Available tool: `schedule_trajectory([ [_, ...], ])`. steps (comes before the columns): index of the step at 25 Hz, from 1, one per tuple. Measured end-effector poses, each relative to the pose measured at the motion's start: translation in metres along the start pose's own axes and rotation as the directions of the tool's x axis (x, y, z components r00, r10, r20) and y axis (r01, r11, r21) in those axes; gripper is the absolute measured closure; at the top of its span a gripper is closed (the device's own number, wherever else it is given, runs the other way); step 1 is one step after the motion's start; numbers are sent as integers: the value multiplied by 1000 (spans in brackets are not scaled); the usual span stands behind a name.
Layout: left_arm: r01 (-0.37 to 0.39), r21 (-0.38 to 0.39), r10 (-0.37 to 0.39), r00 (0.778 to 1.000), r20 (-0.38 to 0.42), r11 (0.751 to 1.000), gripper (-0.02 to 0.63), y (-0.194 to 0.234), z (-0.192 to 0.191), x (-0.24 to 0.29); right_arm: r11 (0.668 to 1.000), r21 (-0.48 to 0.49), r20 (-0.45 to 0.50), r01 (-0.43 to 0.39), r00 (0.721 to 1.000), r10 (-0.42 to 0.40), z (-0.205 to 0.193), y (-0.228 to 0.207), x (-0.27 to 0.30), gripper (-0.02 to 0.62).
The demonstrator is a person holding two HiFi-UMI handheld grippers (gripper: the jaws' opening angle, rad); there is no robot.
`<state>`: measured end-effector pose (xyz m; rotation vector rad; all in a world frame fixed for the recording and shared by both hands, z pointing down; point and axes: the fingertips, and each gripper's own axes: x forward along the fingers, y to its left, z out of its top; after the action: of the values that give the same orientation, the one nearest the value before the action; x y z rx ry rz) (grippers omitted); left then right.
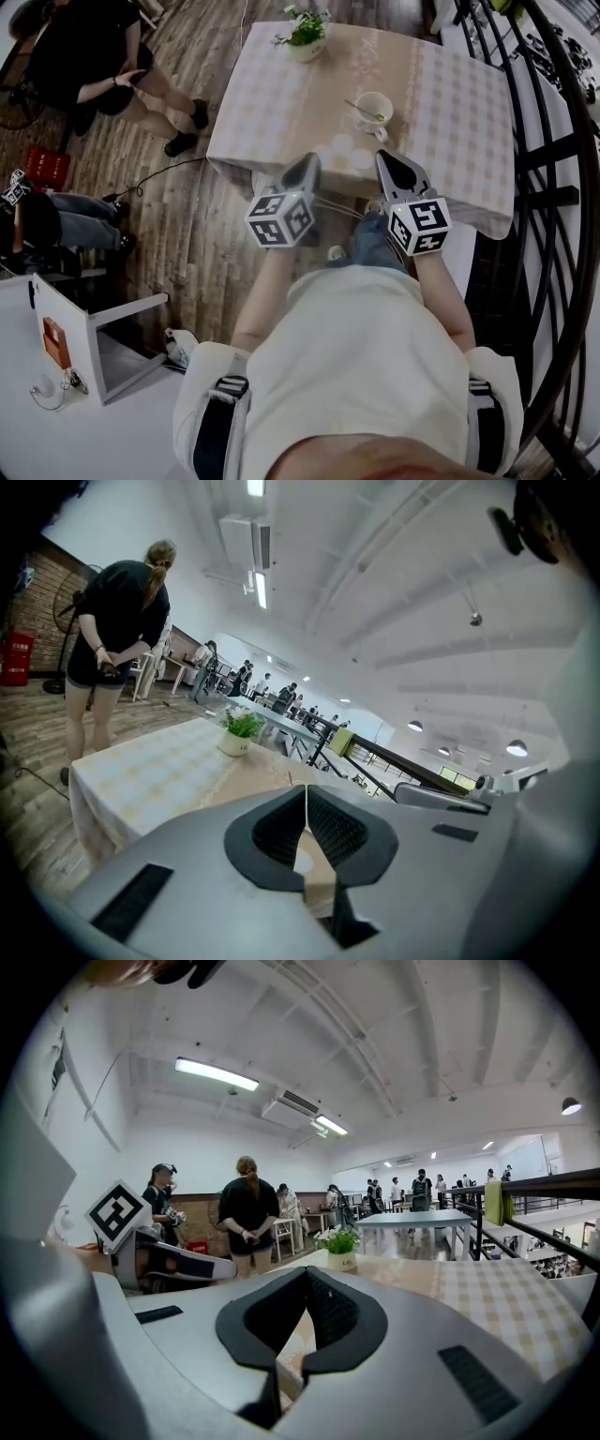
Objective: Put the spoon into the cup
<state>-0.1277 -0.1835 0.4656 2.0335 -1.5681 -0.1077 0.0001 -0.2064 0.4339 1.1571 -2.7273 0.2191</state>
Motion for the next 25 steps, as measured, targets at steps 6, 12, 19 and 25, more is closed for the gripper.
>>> schedule_trajectory([
  [6, 6, 28, -7, 1000, 9, 1000, 601, -10, 4, -17, 1000, -4, 13, -12, 1000, 12, 4, 12, -9, 595],
  [12, 9, 61, -10, 1000, 17, 998, 603, -19, 9, -24, 1000, -8, 20, -29, 999, 29, 7, 17, -15, 595],
  [19, 4, 77, -6, 1000, 22, 997, 603, -22, 9, -30, 999, -6, 21, -35, 999, 35, 7, 22, -18, 595],
  [25, 9, 76, -11, 1000, 17, 997, 603, -23, 8, -29, 999, -2, 29, -35, 999, 35, 11, 20, -19, 595],
])
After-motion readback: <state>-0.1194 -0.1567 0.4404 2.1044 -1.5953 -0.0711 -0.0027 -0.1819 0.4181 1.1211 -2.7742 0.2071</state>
